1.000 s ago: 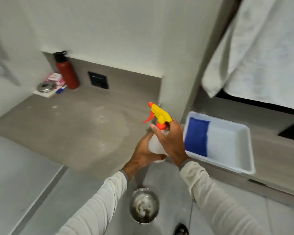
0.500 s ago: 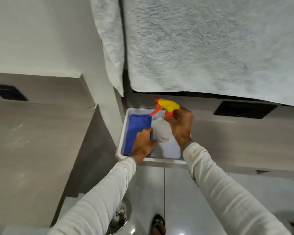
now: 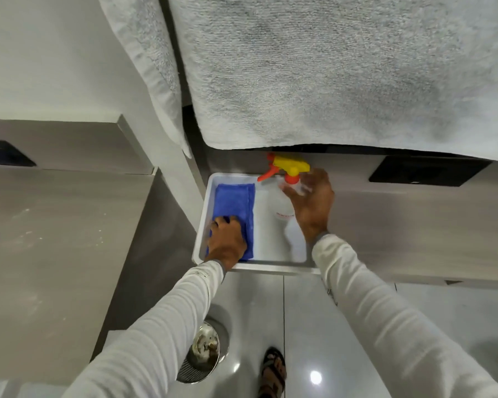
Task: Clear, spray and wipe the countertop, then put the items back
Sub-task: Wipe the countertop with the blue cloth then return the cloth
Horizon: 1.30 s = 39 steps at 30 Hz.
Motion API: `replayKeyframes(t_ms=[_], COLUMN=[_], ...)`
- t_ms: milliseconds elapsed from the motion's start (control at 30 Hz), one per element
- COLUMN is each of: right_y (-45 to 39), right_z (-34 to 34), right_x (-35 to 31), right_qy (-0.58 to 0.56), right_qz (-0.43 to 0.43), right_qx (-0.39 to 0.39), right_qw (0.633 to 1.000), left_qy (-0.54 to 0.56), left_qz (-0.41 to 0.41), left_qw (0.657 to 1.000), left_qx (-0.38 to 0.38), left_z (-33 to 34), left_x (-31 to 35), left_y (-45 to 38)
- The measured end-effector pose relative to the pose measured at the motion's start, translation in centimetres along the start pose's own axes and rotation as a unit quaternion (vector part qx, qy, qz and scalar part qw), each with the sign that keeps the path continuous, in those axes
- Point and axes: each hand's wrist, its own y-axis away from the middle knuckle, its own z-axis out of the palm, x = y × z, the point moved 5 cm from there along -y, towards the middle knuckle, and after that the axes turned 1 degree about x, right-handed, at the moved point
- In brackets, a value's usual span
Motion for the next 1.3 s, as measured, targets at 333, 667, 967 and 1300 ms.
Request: replayKeyframes(t_ms=[333, 667, 967, 1300], right_y=[5.5, 4.8, 10.3, 21.8], right_z=[10.5, 12.9, 11.8, 20.9], right_x=[2.6, 4.3, -9.7, -13.8], right_qy=[0.141, 0.036, -0.216, -0.207], right_qz=[0.229, 0.244, 0.205, 0.274], right_qx=[-0.195, -0.231, -0.356, -0.444], right_qw=[0.943, 0.941, 0.885, 0.828], left_qy=[-0.079, 0.183, 0.618, 0.709], left_qz=[0.131, 0.126, 0.03, -0.099], left_qw=[0.985, 0.974, 0.783, 0.69], left_qx=[-0.085, 0.034, 0.066, 0.106], left_z=[0.2, -3.3, -9.0, -9.5], left_x=[-2.8, -4.4, -10.7, -27.9], left_y=[2.1, 5.9, 9.5, 19.8])
